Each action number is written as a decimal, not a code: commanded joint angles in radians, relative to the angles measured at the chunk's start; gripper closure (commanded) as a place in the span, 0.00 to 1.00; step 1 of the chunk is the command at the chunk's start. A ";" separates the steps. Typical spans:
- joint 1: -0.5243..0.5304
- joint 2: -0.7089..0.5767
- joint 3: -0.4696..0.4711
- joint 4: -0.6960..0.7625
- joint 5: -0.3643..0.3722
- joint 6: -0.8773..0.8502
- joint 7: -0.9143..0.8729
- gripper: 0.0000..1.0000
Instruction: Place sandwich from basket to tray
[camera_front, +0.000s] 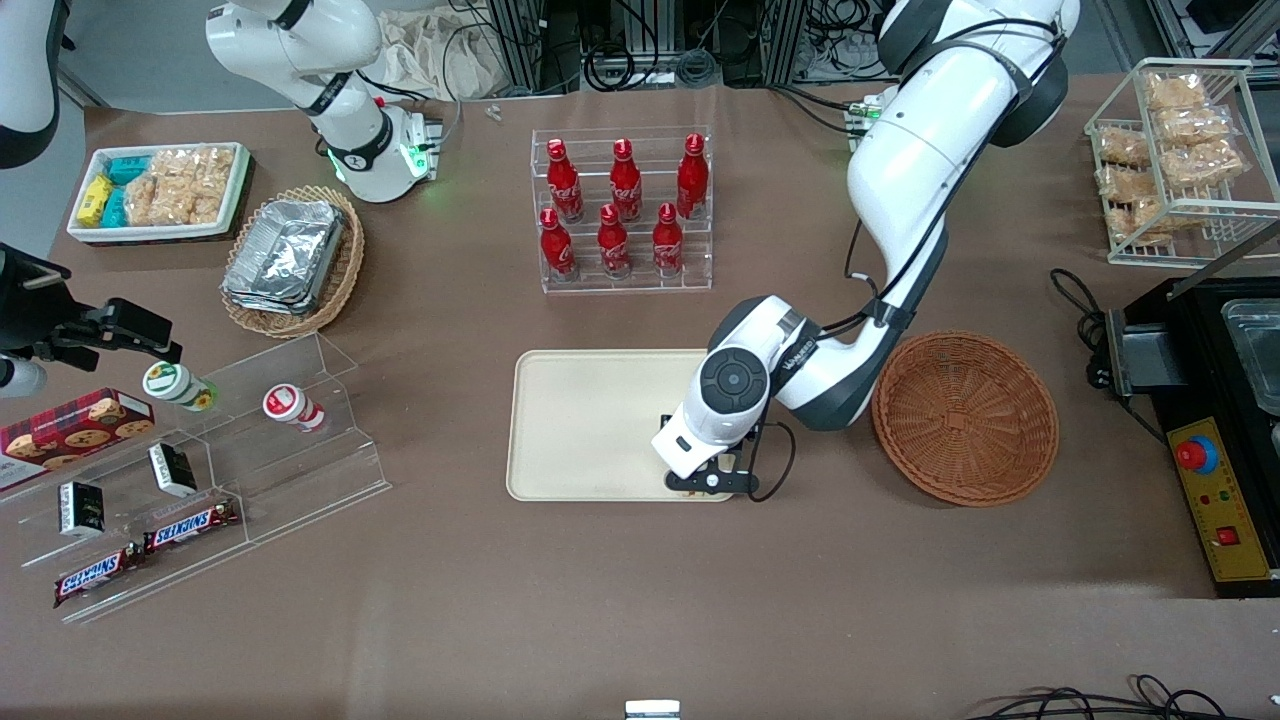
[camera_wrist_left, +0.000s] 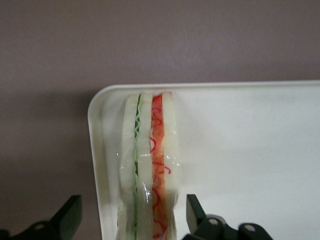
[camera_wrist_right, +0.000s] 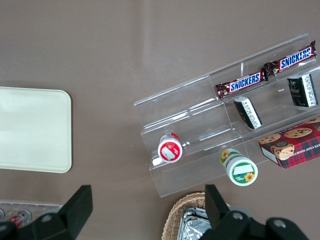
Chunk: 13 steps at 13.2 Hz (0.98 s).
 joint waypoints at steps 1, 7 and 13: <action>0.004 -0.103 -0.001 -0.017 0.000 -0.052 -0.091 0.01; 0.114 -0.365 -0.003 -0.064 -0.003 -0.291 -0.091 0.01; 0.353 -0.672 -0.003 -0.258 -0.129 -0.386 0.143 0.01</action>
